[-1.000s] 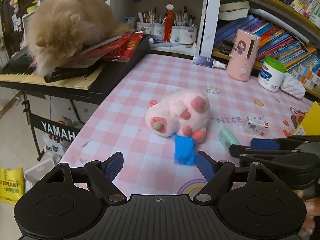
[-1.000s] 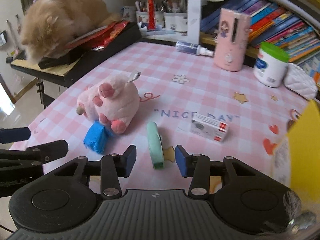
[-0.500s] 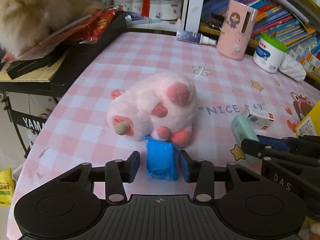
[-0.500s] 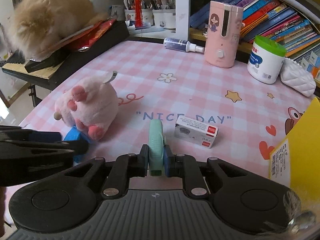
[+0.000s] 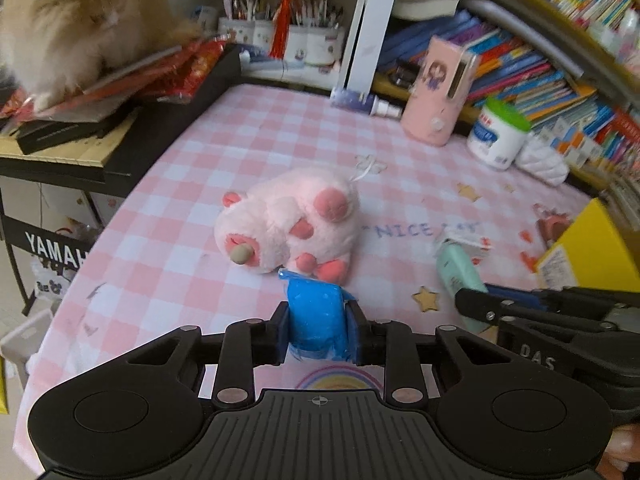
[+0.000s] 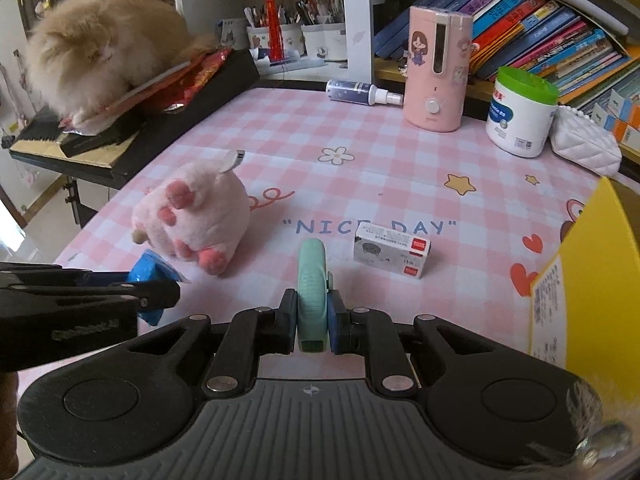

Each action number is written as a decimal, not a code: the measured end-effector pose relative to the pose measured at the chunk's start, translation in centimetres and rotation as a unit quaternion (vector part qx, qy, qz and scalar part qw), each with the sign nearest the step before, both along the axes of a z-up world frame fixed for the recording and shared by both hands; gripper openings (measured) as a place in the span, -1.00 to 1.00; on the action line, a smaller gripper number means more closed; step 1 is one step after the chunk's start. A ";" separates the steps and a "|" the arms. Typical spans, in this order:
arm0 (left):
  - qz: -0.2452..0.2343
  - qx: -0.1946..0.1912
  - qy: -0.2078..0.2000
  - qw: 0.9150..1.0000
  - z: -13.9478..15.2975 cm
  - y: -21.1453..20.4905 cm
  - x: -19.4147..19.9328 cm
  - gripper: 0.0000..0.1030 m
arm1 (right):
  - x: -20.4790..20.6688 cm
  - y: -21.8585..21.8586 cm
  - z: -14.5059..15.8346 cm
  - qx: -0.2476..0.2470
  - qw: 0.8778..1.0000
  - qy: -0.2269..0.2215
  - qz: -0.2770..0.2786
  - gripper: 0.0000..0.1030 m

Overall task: Organize objects
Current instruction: 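Grasp the mint-green marker with the right tool while the left tool grasps the blue block, then carry the green marker with the right tool while the left tool carries the blue block over the box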

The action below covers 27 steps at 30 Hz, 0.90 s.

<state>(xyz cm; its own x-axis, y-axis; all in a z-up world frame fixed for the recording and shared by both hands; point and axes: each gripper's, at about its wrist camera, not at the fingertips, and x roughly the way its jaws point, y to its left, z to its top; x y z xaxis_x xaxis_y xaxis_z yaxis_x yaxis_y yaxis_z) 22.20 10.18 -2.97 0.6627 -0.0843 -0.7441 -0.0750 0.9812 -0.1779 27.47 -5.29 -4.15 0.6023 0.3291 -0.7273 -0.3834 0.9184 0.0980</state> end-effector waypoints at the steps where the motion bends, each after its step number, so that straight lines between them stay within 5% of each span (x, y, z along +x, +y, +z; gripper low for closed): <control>1: 0.000 -0.005 -0.006 1.000 0.5 0.1 -0.7 -0.49 | -0.4 -0.1 0.3 0.002 1.000 -0.002 0.000 -0.72; 11: -0.022 -0.020 -0.043 0.999 2.9 -0.2 -7.1 -0.49 | -7.0 -1.0 3.8 0.016 0.999 -0.036 0.011 -0.72; 27: -0.066 -0.032 -0.061 0.995 3.5 -0.7 -17.2 -0.49 | -18.8 -2.6 4.7 0.021 0.998 -0.040 -0.045 -0.72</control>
